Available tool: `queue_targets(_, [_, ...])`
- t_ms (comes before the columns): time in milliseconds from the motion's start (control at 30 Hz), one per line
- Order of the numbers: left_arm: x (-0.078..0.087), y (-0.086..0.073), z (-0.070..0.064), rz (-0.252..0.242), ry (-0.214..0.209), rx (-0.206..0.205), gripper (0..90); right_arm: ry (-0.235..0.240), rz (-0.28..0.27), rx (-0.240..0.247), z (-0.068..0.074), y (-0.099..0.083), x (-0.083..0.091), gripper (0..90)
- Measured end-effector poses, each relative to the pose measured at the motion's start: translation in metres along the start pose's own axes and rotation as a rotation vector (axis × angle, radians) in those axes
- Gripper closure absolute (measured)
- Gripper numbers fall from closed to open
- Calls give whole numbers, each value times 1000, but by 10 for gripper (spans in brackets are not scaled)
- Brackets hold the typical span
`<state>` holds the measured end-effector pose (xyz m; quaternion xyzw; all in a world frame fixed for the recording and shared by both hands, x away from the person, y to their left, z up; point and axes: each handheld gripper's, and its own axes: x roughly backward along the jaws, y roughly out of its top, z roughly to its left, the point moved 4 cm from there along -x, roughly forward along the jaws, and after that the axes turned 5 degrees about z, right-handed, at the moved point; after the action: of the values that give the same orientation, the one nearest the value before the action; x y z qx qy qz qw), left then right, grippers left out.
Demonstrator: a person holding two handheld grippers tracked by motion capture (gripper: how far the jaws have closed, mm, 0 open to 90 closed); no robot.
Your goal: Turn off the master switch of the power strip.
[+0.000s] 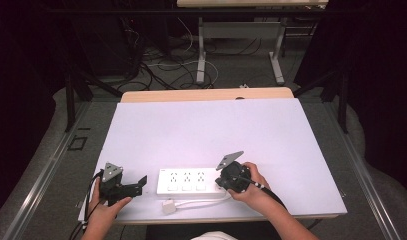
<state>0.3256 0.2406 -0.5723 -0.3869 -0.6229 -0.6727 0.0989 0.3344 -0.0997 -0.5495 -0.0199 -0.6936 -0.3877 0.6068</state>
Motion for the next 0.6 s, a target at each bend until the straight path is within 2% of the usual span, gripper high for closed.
queue_targets(500, [-1, 0, -1, 10, -3, -10, 19, 12, -4, -23, -1, -3, -3, 900])
queue_targets(567, [0, 0, -1, 11, -3, -11, 19, -18, -13, 2, -2, -3, -4, 900])
queue_targets(600, [0, 0, -1, 11, -3, -12, 19, -18, -10, -4, -1, -3, -4, 900])
